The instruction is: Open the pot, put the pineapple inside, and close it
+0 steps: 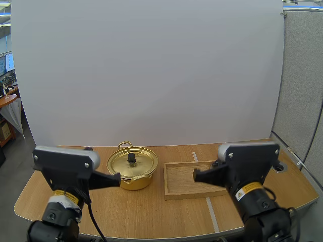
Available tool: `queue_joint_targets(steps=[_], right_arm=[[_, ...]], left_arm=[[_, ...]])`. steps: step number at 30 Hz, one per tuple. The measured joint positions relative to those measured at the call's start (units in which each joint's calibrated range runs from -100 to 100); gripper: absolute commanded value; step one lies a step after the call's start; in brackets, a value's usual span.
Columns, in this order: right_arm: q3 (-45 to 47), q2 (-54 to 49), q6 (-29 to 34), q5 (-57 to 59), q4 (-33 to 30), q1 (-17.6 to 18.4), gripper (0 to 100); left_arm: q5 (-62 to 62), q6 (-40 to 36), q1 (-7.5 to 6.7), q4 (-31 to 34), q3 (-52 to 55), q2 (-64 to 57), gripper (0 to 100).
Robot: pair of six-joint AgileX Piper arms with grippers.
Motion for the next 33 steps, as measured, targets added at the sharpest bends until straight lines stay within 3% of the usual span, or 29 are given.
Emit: queue_joint_targets(steps=[4,14,18,33], right_arm=[[4.57,0.00,0.00,0.01,0.00,0.00,0],[4.74,0.00,0.00,6.83,0.00,0.00,0],[4.74,0.00,0.00,18.16,0.00,0.00,0],[4.91,0.00,0.00,21.54,0.00,0.00,0]], left_arm=[[-1.37,0.00,0.00,0.00,3.43,0.00,0],[4.97,-2.60,0.00,0.00,3.93,0.00,0],[19.05,-4.83,0.00,0.00,4.04,0.00,0],[19.58,-4.89,0.00,0.00,4.04,0.00,0]])
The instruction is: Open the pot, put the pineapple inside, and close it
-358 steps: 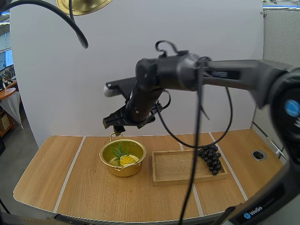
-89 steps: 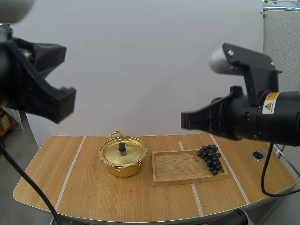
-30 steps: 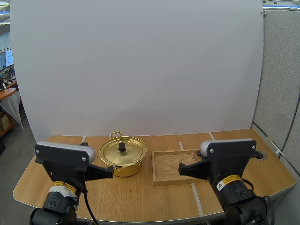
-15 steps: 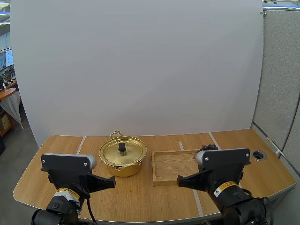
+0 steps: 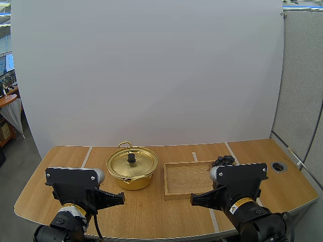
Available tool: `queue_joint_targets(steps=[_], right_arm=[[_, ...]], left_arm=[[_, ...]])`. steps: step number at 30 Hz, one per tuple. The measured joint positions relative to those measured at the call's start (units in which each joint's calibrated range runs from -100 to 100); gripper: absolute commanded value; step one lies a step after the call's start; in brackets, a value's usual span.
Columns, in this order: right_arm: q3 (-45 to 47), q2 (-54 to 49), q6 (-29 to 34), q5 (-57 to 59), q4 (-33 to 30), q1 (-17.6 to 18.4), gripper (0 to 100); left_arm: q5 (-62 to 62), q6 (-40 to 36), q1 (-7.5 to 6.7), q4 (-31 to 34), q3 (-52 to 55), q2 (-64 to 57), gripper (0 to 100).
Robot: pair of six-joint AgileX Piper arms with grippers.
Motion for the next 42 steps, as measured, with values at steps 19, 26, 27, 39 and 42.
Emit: queue_joint_targets(steps=[19,26,27,39,42], right_arm=[[0.00,-1.27,0.00,0.20,0.00,0.00,0],[0.00,-1.27,0.00,0.20,0.00,0.00,0],[0.00,-1.27,0.00,0.20,0.00,0.00,0],[0.00,-1.27,0.00,0.20,0.00,0.00,0],[0.00,-1.27,0.00,0.20,0.00,0.00,0]], left_arm=[[0.00,0.00,0.00,0.00,0.00,0.00,0],[0.00,0.00,0.00,0.00,0.00,0.00,0],[0.00,0.00,0.00,0.00,0.00,0.00,0],[0.00,0.00,0.00,0.00,0.00,0.00,0],[0.00,0.00,0.00,0.00,0.00,0.00,0]])
